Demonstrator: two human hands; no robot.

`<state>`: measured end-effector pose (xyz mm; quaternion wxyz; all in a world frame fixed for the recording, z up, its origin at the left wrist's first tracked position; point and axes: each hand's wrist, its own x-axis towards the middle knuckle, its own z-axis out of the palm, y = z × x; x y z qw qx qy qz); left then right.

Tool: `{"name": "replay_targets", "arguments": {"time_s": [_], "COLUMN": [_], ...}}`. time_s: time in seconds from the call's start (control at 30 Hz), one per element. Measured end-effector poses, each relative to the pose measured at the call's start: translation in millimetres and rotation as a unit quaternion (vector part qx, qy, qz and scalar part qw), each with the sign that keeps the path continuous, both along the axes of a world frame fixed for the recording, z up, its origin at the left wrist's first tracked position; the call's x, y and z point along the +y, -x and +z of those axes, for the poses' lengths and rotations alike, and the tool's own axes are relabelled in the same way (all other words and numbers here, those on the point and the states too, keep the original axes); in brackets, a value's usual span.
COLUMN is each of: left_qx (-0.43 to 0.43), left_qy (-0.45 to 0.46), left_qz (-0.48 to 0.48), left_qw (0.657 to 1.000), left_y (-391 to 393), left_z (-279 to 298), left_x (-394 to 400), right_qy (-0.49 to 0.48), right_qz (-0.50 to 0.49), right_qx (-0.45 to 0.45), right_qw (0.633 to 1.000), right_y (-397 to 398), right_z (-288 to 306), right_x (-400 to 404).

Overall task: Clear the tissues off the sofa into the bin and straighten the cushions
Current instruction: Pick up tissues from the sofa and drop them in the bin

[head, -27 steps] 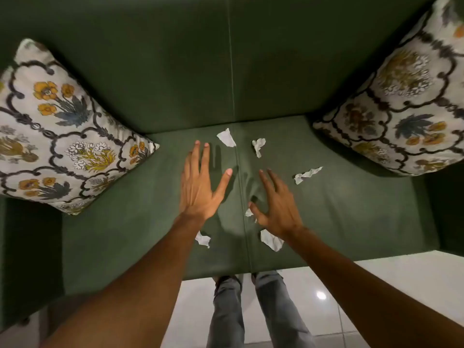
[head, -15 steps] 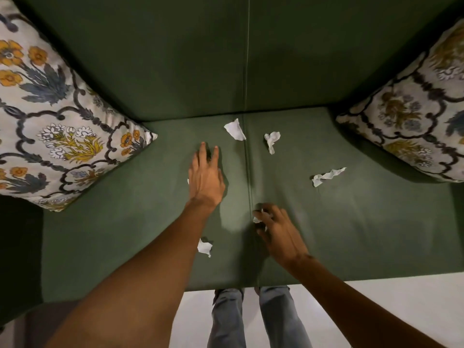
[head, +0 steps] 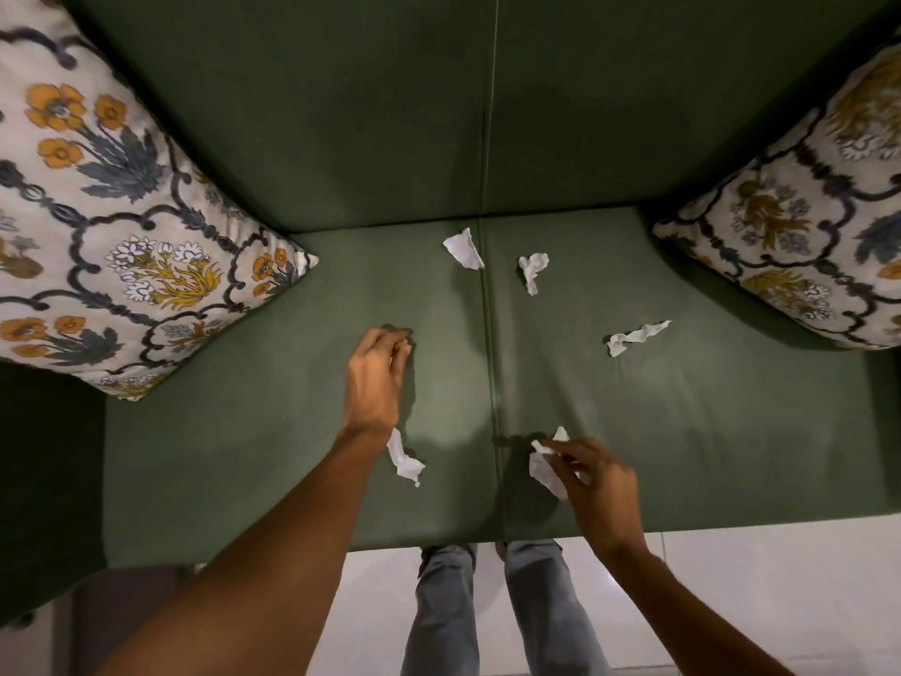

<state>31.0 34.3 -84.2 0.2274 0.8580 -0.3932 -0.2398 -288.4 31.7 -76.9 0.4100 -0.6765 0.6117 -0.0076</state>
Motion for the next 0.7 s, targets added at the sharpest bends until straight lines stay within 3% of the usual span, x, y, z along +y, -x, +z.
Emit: {"name": "replay_targets", "arguments": {"time_s": [0.13, 0.27, 0.43, 0.57, 0.7], "left_qx": [-0.002, -0.036, 0.010, 0.045, 0.084], "left_qy": [0.013, -0.008, -0.055, -0.051, -0.021], "left_qz": [0.041, 0.014, 0.039, 0.044, 0.092], "left_qw": [0.999, 0.999, 0.998, 0.997, 0.992], "left_y": [-8.4, -8.1, 8.0, 15.5, 19.4], "left_z": [0.3, -6.6, -25.4, -23.1, -11.7], "left_x": [15.4, 12.3, 20.5, 27.5, 36.8], "right_qy": [0.020, -0.039, -0.060, -0.053, -0.038], "right_qz": [0.006, -0.079, -0.095, -0.034, -0.016], "right_qx": [0.016, -0.039, -0.012, 0.033, 0.009], "right_qw": [1.000, 0.995, 0.994, 0.997, 0.999], "right_y": [13.9, 5.7, -6.1, -17.3, -32.3], "right_z": [5.2, -4.3, -25.2, -25.9, -13.3], "right_x": [23.6, 25.2, 27.6, 15.9, 7.5]}}
